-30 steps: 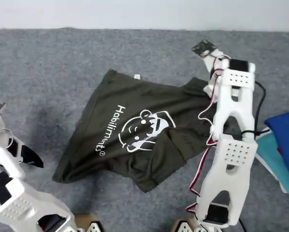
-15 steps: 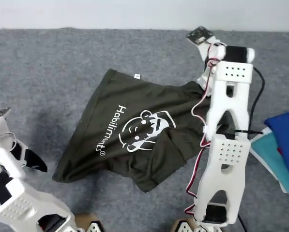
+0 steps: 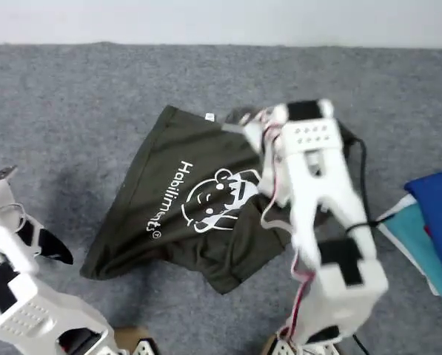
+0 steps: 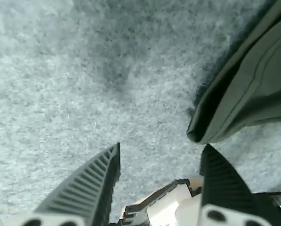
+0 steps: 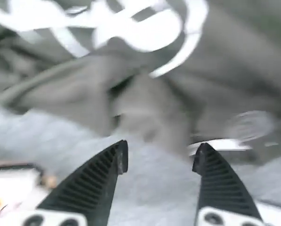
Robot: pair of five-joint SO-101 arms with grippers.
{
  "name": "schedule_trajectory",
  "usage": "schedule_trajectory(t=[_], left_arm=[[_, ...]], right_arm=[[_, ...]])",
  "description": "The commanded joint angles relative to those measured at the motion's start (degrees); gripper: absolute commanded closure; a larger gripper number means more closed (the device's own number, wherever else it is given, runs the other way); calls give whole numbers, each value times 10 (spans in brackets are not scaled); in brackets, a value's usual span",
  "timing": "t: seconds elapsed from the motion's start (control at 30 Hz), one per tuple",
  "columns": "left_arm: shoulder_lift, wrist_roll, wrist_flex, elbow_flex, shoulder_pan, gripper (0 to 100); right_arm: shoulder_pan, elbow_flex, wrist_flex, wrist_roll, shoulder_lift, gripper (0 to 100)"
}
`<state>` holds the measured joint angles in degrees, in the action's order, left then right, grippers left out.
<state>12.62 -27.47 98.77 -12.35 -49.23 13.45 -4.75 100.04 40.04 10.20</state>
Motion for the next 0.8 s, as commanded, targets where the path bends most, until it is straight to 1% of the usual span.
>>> schedule_trajectory(t=[0.0,0.13,0.23,0.47,0.77], left_arm=[[-32,7,19,2,1,742],[-32,7,19,2,-3,742],[-32,7,19,2,-4,742],[-32,7,19,2,-4,742],[-32,7,19,2,-4,742]], right_arm=[[58,121,-38,-22,-107,750],[110,242,-115,-50,-134,751],[120,281,-166,-55,-133,751],[90,282,-240,-51,-131,751],[87,282,-247,-51,-51,753]])
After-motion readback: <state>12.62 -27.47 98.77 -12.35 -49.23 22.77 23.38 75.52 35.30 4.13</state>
